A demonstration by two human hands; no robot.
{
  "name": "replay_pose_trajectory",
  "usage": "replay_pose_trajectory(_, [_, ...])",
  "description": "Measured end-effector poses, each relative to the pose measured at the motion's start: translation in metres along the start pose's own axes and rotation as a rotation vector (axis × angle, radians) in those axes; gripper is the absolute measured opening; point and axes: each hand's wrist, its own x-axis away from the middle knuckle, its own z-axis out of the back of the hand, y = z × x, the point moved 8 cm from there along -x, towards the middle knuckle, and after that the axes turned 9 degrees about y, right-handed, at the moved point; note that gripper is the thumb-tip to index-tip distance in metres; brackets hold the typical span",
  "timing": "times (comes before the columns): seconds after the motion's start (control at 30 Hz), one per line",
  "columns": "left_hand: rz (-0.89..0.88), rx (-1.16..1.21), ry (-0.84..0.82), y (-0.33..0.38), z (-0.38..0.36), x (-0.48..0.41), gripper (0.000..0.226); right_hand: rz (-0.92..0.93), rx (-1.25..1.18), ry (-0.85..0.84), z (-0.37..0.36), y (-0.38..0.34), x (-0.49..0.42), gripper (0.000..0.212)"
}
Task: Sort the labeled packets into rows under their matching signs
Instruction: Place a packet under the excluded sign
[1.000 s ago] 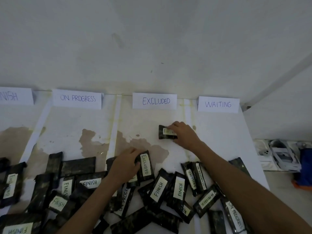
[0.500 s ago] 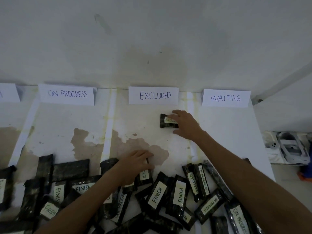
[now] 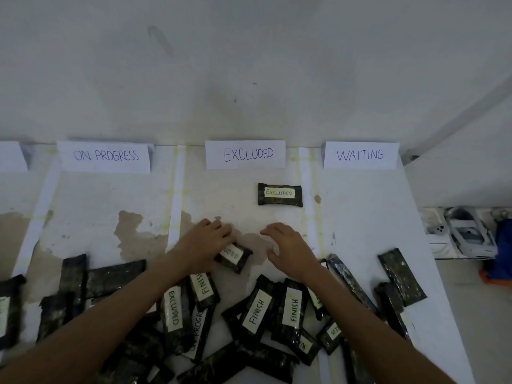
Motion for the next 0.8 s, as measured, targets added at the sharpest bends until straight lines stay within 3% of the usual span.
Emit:
replay_pose_trajectory(0.27, [0.468, 0.12, 0.123, -0.094, 0.016, -0.037, 0.065, -0.044, -0.088, 0.024, 0.007, 0.006, -0.019, 0.039])
replay_pose_trajectory(0.47, [0.514, 0.154, 0.026, -0.109, -0.005, -0.063, 0.061, 0.004, -0.056, 0.016, -0.003, 0.002, -0.021, 0.036])
replay_pose_trajectory(0.57, [0.522, 0.184, 0.082, -0.109, -0.005, -0.059, 0.064, 0.007, -0.053, -0.012, -0.004, 0.002, -0.017, 0.036])
replay_pose_trajectory(0.67, [0.532, 0.252, 0.18, -0.098, 0.004, -0.047, 0.059, 0.006, -0.079, -0.112, -0.001, -0.008, -0.009, 0.04])
replay_pose_trajectory(0.8, [0.6, 0.379, 0.204, -0.065, 0.012, -0.02, 0.048, -0.046, -0.132, -0.461, -0.008, -0.027, 0.021, 0.048])
